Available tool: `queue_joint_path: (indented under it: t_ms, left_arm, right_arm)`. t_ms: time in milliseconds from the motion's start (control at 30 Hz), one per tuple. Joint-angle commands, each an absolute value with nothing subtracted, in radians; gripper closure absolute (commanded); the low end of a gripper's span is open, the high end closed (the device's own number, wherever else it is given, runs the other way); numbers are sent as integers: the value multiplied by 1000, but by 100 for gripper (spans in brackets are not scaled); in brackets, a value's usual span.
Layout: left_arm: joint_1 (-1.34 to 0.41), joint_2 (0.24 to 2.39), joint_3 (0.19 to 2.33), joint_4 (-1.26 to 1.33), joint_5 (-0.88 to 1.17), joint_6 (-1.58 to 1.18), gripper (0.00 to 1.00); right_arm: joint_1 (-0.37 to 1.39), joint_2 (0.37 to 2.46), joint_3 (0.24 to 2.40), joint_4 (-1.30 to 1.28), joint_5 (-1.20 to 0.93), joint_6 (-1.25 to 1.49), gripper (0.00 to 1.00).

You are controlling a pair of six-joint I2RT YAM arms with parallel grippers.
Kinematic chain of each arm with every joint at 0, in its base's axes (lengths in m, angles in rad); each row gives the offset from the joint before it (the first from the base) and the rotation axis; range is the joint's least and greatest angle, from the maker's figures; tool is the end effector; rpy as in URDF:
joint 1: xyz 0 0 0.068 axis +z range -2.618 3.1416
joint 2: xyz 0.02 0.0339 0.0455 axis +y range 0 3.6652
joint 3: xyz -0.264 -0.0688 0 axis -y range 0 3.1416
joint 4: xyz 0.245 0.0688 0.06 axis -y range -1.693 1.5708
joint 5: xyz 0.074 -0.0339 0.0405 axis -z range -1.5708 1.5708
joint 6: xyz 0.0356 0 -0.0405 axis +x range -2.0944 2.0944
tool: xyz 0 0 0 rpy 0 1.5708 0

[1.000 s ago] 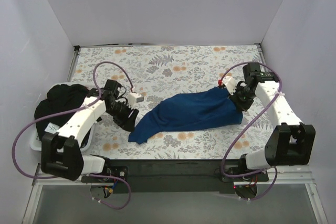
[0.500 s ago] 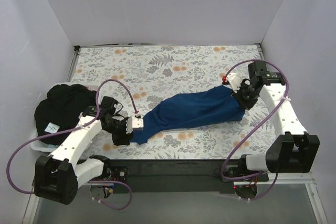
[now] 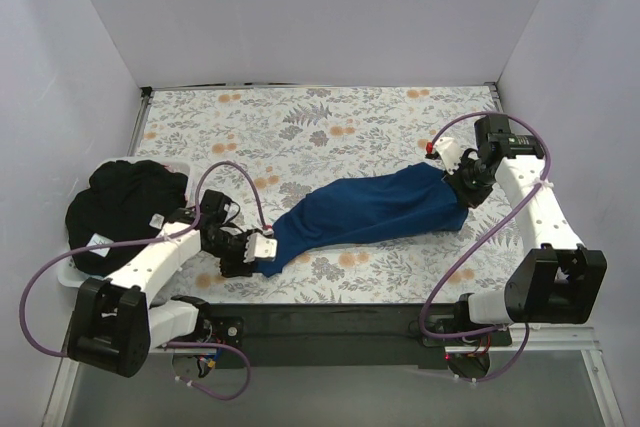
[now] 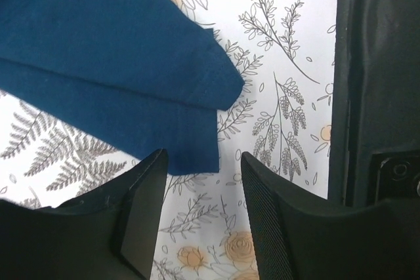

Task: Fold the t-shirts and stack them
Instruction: Flatten the tshirt out

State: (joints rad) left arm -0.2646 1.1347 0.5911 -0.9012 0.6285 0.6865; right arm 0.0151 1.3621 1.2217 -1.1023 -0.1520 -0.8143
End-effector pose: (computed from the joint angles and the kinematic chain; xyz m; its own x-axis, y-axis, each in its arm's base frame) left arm 0.1510 -0.0626 0.1754 -0.5613 0.6833 -0.4669 0.8257 0.4245 -0.3715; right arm 0.2514 0.0092 0.2935 -0.6034 -0.7281 -0.3254 -0.7321 0.6675 -0.1360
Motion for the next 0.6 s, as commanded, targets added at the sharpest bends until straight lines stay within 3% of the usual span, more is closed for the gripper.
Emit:
queue_joint_path:
  t_ms: [0,300,467,567]
  left_arm:
    - [-288,1152,557,-830,632,704,52]
    - [-311,1227,495,-735,520,698,52]
    - [-308,1267,550,-738,508,629,100]
    - [-307,1266,658,-756,540,502,100]
  right_arm:
    - [9,1368,1259,-1114,-153,-805,99]
    - [9,1373,1252,-1112,-155,-818,99]
    - [-20,1370,1265,-1112,-170,-818,99]
    - [-20,1373,1311,-1111,-189,-810,99]
